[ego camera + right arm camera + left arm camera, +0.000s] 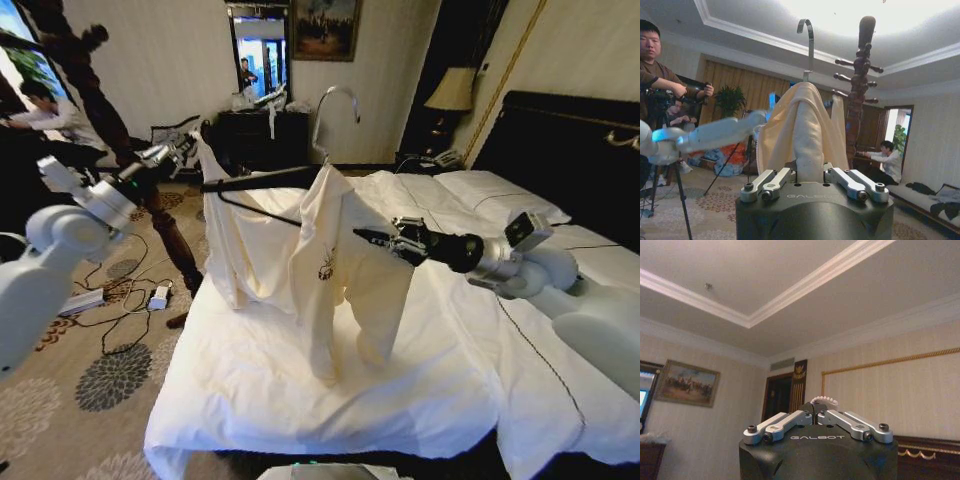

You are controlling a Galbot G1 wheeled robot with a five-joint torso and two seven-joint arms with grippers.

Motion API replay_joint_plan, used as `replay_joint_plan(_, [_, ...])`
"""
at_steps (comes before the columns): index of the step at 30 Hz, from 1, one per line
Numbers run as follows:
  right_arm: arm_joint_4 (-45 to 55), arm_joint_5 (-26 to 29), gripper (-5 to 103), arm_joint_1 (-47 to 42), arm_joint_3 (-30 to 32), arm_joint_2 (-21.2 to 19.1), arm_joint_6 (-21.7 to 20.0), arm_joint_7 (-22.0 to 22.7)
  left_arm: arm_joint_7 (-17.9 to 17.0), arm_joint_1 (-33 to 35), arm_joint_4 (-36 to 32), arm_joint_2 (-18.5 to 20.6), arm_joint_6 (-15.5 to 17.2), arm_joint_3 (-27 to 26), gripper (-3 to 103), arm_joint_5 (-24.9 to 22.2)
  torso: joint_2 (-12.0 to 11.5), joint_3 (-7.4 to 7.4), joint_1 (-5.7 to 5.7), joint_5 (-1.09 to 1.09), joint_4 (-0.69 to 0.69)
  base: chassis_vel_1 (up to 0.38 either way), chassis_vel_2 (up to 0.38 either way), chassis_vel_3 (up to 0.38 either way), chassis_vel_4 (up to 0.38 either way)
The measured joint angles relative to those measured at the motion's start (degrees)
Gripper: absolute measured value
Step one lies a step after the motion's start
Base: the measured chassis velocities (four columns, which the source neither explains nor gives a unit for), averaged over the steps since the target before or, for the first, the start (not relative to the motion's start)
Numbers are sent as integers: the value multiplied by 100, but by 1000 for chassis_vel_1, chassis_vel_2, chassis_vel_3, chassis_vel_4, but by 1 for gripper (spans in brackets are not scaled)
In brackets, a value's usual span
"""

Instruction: Pick up the clothes from the bed and hang them on the clothes hanger.

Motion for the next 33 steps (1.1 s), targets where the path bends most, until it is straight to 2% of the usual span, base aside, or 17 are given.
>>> replay_joint_plan(4, [87,-279,18,-180,-15,77,-68,142,-3,-145,-163,222,56,-85,0,-321,0,0,0,0,-1,0,0,0,0])
replay_joint_plan(8, [141,-601,18,-386,-46,203,-159,369,-76,-20,-758,478,69,-365,0,-675,0,0,0,1,0,0,0,0,0])
replay_joint_plan(13, [76,-752,18,-493,-50,194,-199,532,-142,193,-1325,623,66,-547,0,-732,0,-1,0,1,0,0,0,0,0])
replay_joint_plan(16, [27,-759,18,-552,-14,147,-193,568,-162,240,-1419,653,65,-568,0,-647,0,0,0,1,-2,0,0,0,0])
replay_joint_plan(20, [22,-708,18,-557,12,130,-123,562,-158,321,-1263,677,60,-498,0,-374,1,-1,-1,1,-1,0,0,0,0])
replay_joint_plan(23, [41,-569,18,-489,20,149,-3,548,-171,402,-844,583,48,-347,0,2,0,0,0,-3,0,0,0,0,0])
replay_joint_plan(28, [70,-234,18,-442,20,185,148,397,-202,438,-490,420,42,-259,0,177,0,0,0,-1,-1,0,0,0,0])
replay_joint_plan(30, [27,-272,18,-429,26,182,148,379,-158,443,-415,399,40,-257,0,205,0,0,0,-1,-1,0,0,0,0])
replay_joint_plan(33, [-383,-758,18,-281,86,37,133,186,-36,403,-126,372,27,-257,0,262,0,0,0,-1,1,0,0,0,0])
